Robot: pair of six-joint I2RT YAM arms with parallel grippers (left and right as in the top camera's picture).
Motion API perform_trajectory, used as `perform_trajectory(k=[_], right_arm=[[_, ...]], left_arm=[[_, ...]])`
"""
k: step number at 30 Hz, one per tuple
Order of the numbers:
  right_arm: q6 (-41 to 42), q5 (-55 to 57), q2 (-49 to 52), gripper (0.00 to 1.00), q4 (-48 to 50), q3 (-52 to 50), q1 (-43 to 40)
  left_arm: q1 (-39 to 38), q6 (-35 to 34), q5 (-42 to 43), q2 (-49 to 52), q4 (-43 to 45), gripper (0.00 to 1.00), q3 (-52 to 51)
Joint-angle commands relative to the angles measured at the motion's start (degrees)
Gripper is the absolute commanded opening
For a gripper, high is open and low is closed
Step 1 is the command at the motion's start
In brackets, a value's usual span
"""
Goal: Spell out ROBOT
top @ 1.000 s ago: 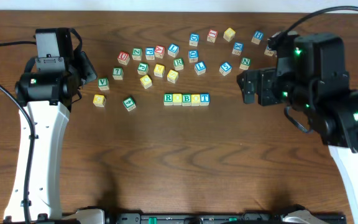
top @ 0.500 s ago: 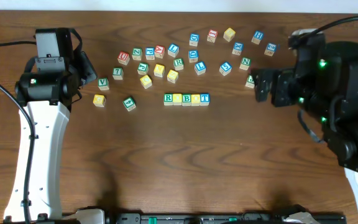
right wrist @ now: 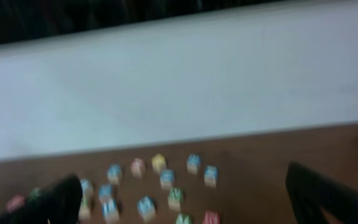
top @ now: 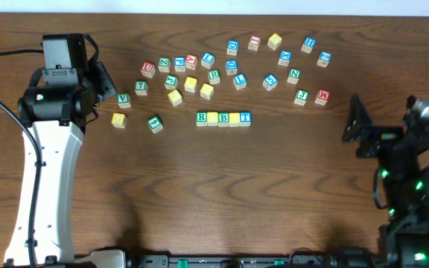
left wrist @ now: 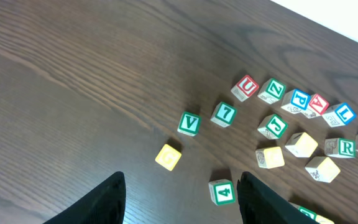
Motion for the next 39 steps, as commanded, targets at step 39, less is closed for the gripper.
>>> perform_trajectory(k=[39], right_arm=[[-0.3,-0.5,-33.9,0.99,9.2,-45.0,-1.6]], left_arm=[[0.2,0.8,-0.1,0.0,-0.1,0.57,0.9]])
